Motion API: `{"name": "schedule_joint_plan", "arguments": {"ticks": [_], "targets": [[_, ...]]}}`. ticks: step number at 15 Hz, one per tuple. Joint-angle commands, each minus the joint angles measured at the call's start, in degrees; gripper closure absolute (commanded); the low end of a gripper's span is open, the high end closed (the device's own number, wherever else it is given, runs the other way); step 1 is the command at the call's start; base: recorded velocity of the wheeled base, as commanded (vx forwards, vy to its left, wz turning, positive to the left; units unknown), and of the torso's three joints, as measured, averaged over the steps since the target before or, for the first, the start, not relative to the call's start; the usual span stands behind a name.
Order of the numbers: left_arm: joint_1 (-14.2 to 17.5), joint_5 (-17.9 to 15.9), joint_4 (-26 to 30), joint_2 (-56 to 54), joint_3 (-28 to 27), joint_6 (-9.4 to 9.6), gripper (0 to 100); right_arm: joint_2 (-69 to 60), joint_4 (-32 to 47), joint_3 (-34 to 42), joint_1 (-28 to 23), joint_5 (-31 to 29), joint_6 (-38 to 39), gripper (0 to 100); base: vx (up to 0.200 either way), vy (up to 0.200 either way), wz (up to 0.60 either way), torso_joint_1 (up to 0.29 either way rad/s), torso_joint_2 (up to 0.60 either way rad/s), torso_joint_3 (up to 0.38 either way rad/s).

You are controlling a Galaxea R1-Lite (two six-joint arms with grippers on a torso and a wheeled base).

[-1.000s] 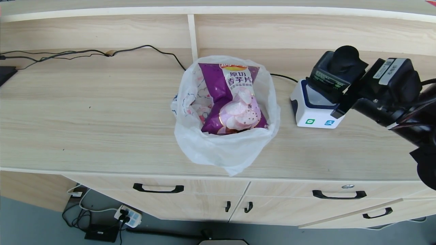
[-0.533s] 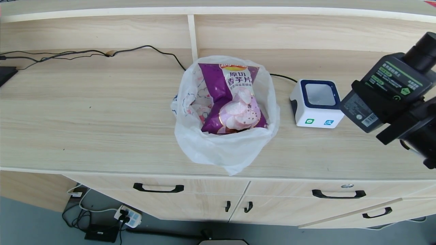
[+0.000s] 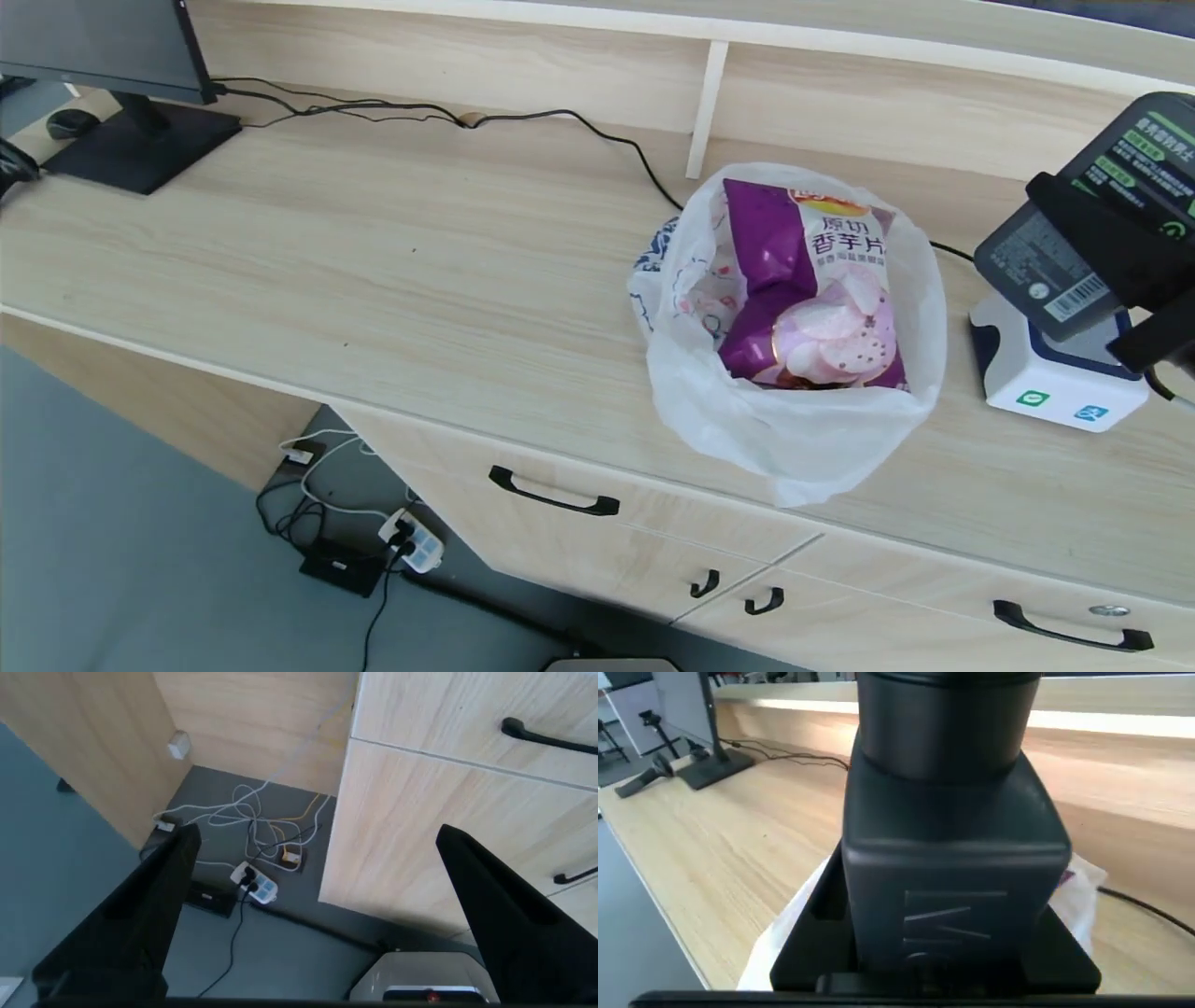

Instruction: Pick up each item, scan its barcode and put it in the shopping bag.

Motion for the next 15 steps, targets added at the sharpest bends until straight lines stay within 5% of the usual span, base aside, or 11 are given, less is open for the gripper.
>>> {"name": "schedule_joint_plan", "arguments": {"ticks": [1, 6, 15], "targets": [[-0.02, -0.02, -0.02, 0.00, 0.00, -0.09, 0, 0.00, 1.43, -1.95, 0.00, 0.19, 0.14, 100, 0.000, 0.000, 0.60, 0.002, 0.00, 0.012], [-0.02, -0.02, -0.02, 0.09, 0.00, -0.09, 0, 2.11, 16.11, -9.42, 0.44, -0.16, 0.49, 100, 0.000, 0.000, 0.36, 0.003, 0.00, 0.003], [-0.02, -0.02, -0.11, 0.09, 0.00, -0.45, 0, 13.36, 9.43, -7.05, -1.67, -3.59, 7.61, 100, 0.000, 0.000, 0.00, 0.000, 0.00, 0.000]]}}
